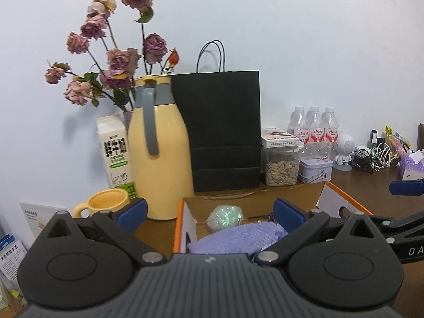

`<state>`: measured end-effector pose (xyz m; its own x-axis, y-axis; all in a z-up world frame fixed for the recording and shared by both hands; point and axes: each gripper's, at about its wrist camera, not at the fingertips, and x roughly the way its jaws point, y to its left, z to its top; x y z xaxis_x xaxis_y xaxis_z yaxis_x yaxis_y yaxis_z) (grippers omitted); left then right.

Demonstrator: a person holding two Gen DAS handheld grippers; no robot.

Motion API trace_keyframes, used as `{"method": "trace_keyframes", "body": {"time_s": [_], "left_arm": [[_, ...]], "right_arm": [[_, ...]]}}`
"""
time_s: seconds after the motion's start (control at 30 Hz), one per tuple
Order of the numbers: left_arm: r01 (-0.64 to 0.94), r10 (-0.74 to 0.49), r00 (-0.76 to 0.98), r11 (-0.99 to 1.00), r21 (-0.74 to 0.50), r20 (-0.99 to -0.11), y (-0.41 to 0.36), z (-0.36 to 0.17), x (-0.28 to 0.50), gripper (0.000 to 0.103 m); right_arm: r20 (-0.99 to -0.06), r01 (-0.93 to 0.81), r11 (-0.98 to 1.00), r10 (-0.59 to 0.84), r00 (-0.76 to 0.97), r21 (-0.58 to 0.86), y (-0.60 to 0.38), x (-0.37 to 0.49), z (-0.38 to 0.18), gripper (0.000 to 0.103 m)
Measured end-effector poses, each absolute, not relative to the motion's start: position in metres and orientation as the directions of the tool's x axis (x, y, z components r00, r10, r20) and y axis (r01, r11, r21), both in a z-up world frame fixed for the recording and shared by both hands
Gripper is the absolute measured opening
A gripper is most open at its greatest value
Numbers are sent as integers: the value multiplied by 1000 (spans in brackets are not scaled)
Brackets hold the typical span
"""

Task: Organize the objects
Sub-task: 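Withdraw both open grippers from the cardboard box, then reach the left gripper to the large white round lid and grasp it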

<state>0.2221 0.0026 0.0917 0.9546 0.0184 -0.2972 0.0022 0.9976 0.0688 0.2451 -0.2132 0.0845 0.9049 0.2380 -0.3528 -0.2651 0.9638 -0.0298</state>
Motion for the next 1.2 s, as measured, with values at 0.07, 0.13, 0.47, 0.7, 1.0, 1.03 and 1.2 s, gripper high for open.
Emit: {"method": "trace_keyframes", "body": {"time_s": [0.07,0.13,0.47,0.7,1.0,1.03,1.2], "left_arm": [[-5,26,953,997,72,-302,6,92,212,103],[-11,33,952,997,74,-305,9,92,203,103],[-36,59,937,997,75,-344,21,79,164,103],[-50,75,916,996,73,-395,28,61,149,103],[-82,113,886,993,87,-451,39,43,138,103],[-84,115,882,993,88,-457,41,41,137,103],[-95,127,862,991,89,-490,47,29,136,103]], "right_arm": [[-356,-270,962,241,903,-32,-212,235,84,103],[-359,-272,962,242,901,-36,-210,225,83,103],[-387,-271,962,236,892,-37,-213,186,71,103],[-418,-262,964,225,880,-33,-219,171,56,103],[-486,-255,966,206,849,-36,-230,161,28,103],[-495,-253,967,203,845,-36,-231,161,25,103],[-532,-245,969,191,825,-31,-236,161,10,103]]}}
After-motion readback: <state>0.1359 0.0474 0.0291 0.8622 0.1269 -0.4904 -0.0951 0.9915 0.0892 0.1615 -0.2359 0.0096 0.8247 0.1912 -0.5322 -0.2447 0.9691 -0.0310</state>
